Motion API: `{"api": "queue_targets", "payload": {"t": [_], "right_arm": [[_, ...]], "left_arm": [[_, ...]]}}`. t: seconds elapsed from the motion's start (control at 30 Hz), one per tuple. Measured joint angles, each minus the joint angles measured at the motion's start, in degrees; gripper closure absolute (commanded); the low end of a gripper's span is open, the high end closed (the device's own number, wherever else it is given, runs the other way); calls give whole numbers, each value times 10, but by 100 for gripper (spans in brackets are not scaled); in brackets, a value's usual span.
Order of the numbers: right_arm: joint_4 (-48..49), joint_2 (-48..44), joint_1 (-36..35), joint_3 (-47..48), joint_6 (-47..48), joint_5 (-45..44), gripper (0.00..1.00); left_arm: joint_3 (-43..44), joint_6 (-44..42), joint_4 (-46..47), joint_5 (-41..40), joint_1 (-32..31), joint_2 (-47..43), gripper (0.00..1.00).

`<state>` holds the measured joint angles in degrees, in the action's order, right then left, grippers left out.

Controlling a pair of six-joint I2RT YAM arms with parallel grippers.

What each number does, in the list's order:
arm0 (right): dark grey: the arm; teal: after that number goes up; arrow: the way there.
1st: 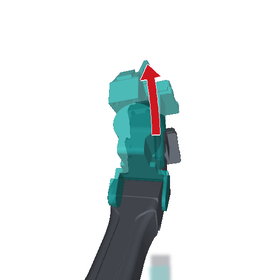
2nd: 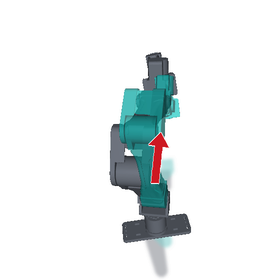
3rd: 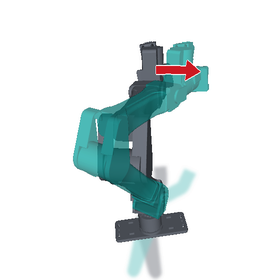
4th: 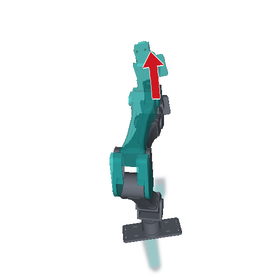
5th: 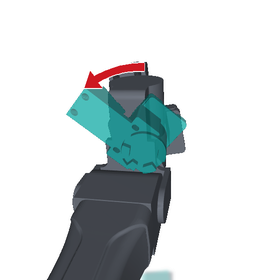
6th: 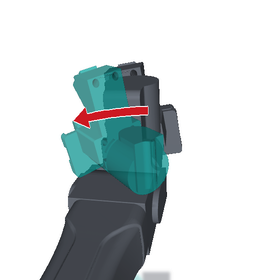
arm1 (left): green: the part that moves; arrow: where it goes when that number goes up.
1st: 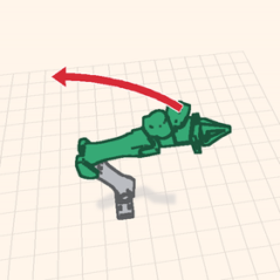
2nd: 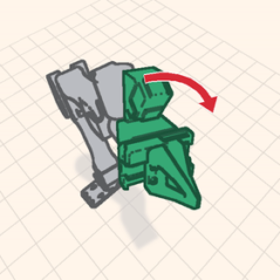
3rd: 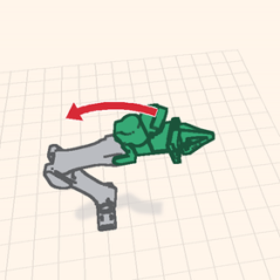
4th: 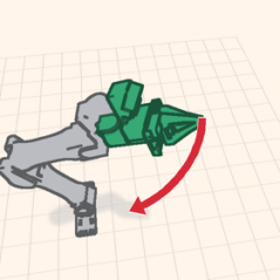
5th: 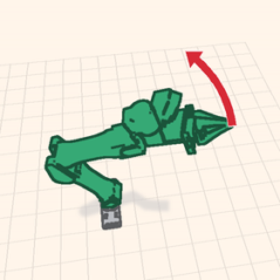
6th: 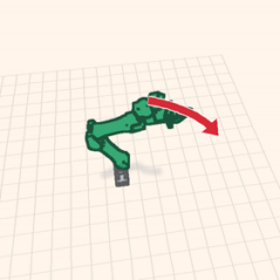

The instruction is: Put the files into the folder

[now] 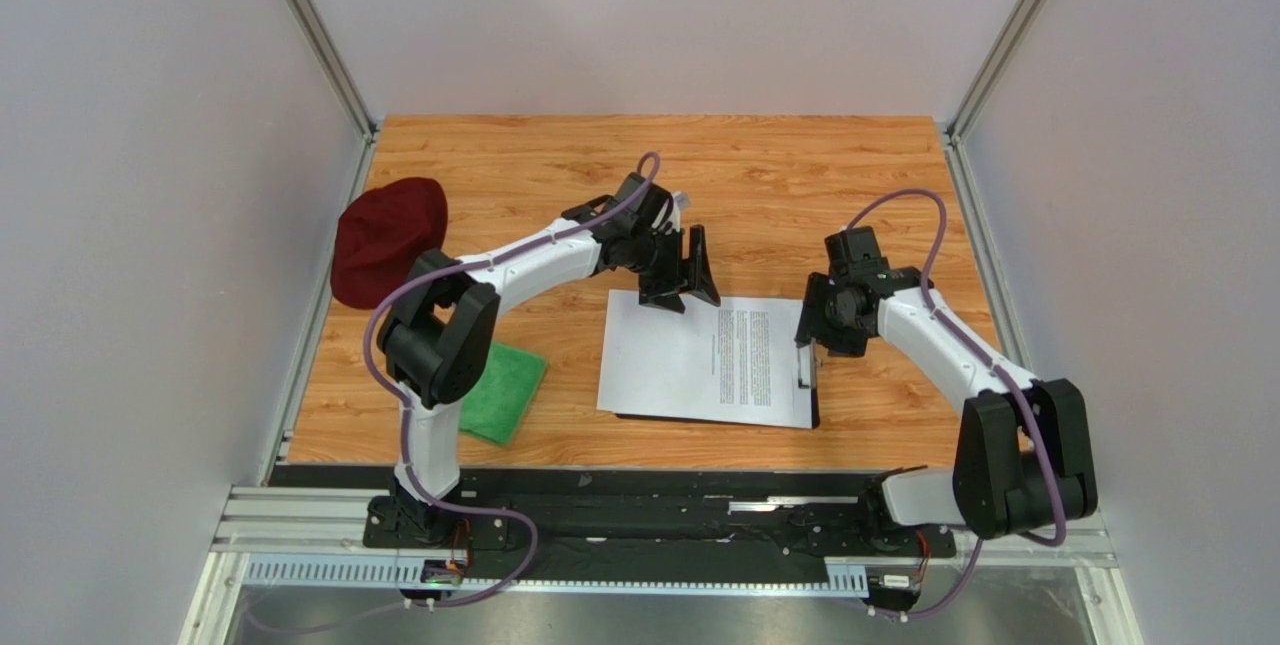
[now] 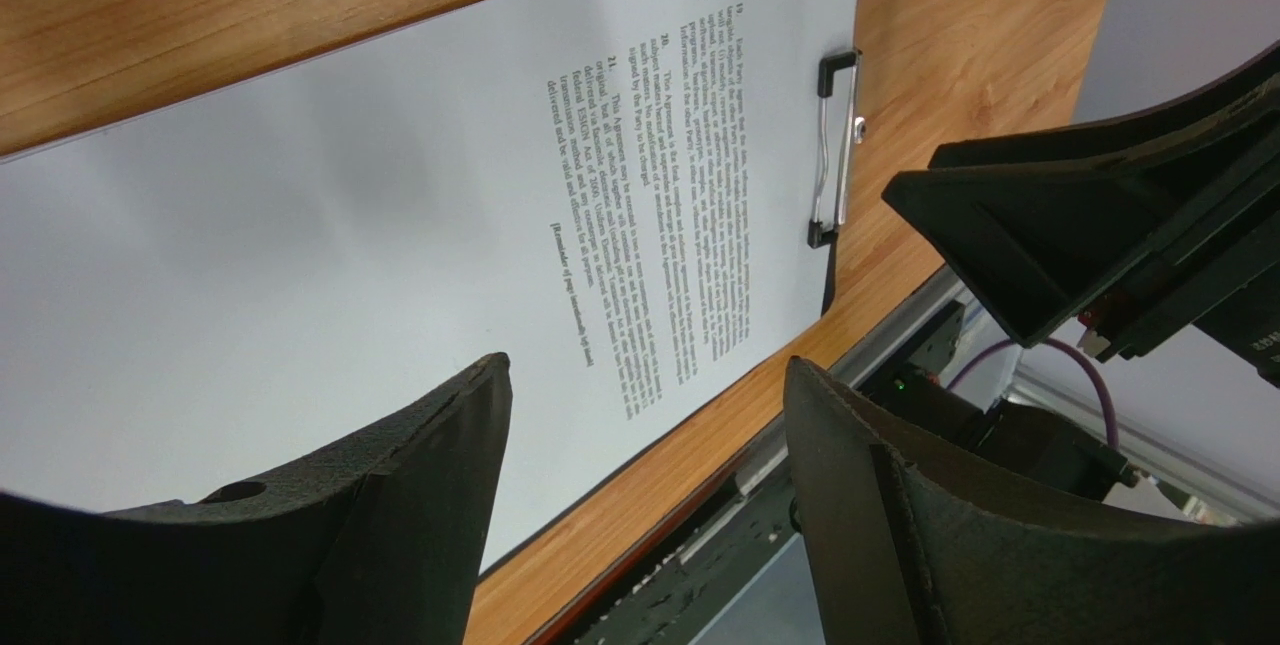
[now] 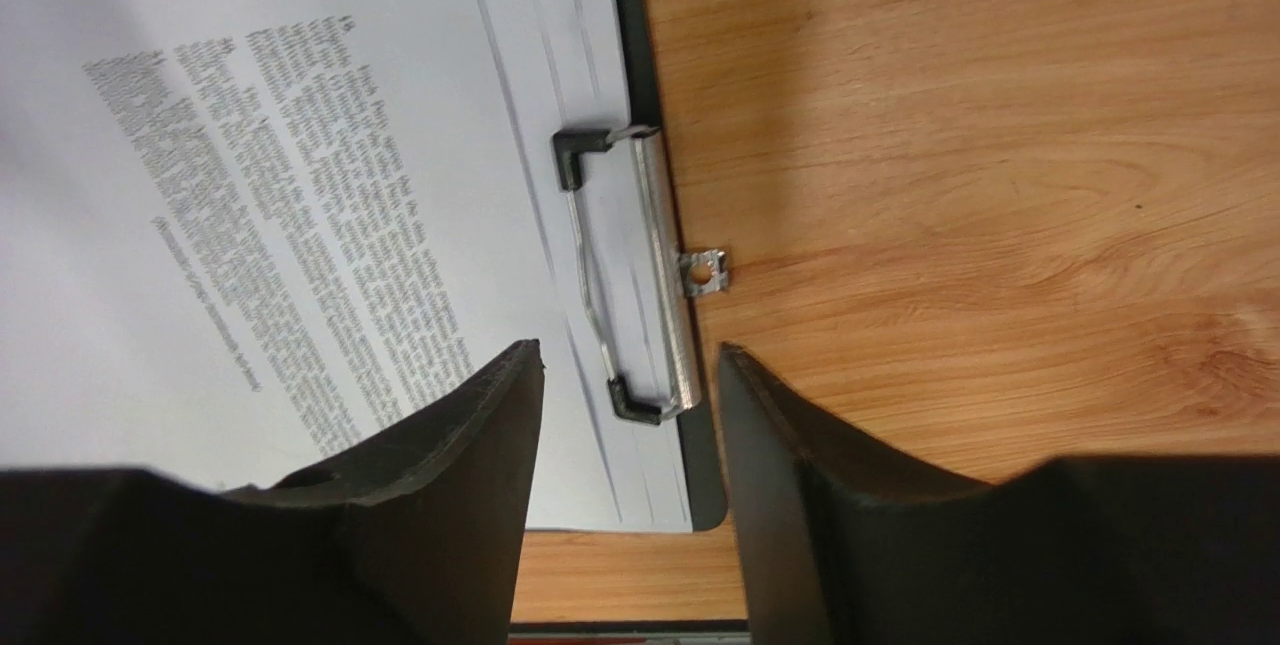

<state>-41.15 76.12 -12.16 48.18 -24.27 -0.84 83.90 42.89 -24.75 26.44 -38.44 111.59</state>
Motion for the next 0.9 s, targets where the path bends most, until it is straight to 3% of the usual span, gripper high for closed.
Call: {"api": "queue_targets", "payload": {"t": [0.1,0.27,0.7,0.9], "right_arm": [[-1,45,0,11,4,-24,59],[2,96,-2,13,16,-27,55],[16,100,-24,13,33,-32,52],[17,72,-30,14,34,-31,58]], "left_arm": [[2,11,13,5,-6,24,26],[2,26,25,5,-10,43,27],[2,31,41,-6,-10,43,27],[2,31,41,-6,-10,43,27]]}}
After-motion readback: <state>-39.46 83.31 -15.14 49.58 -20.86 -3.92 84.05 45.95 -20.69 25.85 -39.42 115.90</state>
